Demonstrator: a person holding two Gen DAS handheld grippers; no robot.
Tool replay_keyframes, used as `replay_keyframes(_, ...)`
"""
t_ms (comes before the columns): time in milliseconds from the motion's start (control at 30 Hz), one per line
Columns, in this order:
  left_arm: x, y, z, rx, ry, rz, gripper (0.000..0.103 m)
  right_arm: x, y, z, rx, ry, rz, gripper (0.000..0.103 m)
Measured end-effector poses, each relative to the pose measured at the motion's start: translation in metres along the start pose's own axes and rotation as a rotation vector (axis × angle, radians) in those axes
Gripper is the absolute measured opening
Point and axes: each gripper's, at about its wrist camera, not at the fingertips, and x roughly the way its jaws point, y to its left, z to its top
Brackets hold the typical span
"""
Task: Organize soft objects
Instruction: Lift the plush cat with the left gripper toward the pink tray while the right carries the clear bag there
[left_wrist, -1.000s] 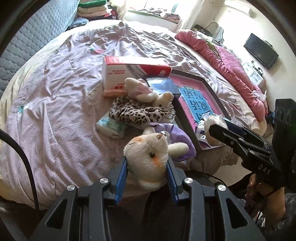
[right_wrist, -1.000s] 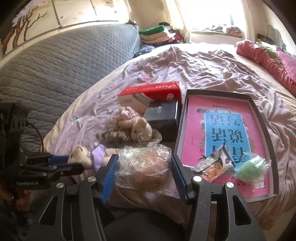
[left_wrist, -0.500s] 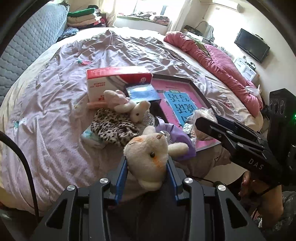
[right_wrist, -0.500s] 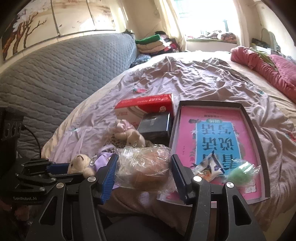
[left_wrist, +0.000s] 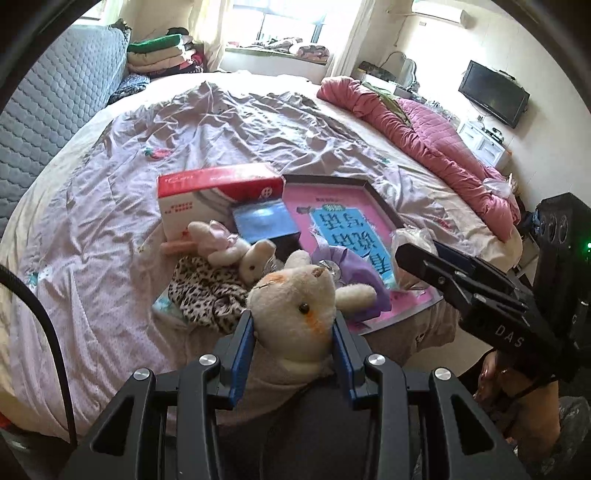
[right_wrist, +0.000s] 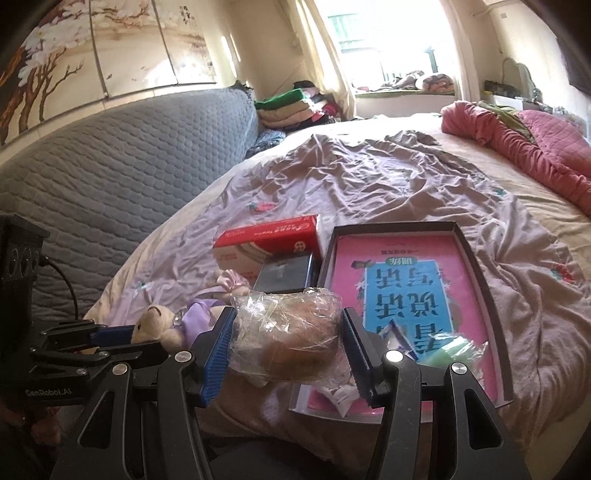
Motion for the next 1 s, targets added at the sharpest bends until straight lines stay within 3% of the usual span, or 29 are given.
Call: replay_keyframes(1000,0.019,-0.07,0.057,0.114,-0.067,-0.04,0.04,-0.069,-0.065,0.025,0.094,-0.151,-0.17,0.058)
